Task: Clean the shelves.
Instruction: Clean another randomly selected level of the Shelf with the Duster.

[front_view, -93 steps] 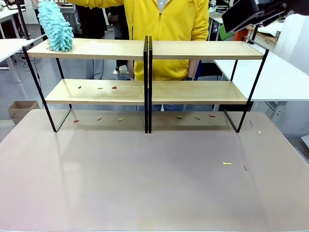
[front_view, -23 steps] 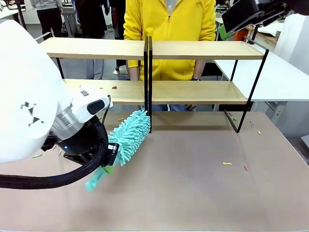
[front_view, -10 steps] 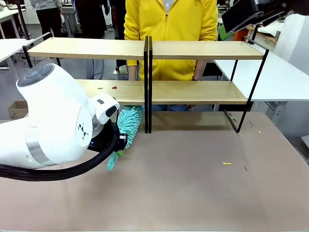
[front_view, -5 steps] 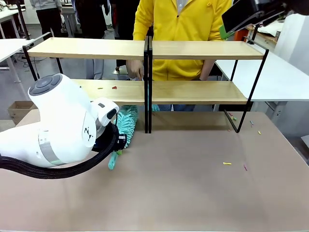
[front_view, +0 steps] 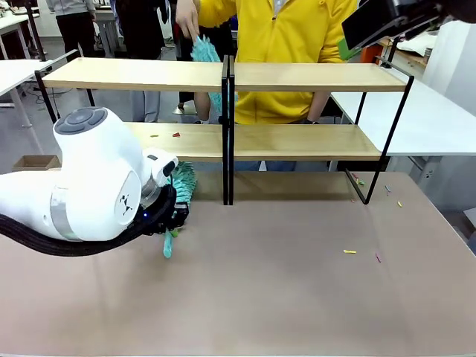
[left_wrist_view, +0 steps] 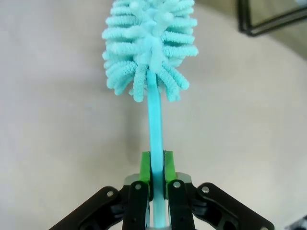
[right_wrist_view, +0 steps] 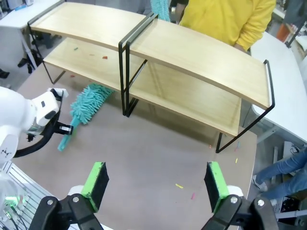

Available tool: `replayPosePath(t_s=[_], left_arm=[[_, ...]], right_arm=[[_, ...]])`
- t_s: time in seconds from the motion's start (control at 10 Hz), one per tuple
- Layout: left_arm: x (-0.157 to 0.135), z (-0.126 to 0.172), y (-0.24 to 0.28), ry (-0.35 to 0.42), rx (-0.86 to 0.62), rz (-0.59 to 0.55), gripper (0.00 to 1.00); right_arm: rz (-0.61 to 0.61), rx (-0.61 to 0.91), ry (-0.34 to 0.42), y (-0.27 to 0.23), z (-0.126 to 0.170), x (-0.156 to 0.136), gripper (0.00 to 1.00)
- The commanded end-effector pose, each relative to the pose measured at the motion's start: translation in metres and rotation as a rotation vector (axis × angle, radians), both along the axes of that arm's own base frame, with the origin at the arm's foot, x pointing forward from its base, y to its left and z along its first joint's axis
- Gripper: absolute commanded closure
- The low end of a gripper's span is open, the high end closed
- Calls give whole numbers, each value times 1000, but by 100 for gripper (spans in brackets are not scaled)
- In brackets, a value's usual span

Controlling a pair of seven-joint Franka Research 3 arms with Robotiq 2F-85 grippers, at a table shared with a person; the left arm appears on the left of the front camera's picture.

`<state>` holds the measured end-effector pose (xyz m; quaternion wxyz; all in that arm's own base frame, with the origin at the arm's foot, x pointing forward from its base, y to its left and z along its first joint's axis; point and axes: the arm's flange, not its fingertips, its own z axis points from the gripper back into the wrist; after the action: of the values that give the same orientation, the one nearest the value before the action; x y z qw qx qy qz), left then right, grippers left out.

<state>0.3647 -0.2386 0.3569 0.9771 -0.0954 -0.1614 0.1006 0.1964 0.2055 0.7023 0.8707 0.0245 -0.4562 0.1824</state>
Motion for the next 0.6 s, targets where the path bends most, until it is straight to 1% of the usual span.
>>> replayPosePath(t_s=[0.0,0.2,0.3,0.4,0.5], left_arm=[[6,7,-4,68,23,174,88],[9,9,3,44,11,294,88],[10,11,7,57,15,350,88],[10,11,10,91,30,380,88],[9,14,13,89,49,423,88]], right_arm=[[2,6,4,-2,0,0,0],[2,6,4,-2,0,0,0],[2,6,4,-2,0,0,0],[2,6,4,-2,0,0,0],[2,6,4,-2,0,0,0]])
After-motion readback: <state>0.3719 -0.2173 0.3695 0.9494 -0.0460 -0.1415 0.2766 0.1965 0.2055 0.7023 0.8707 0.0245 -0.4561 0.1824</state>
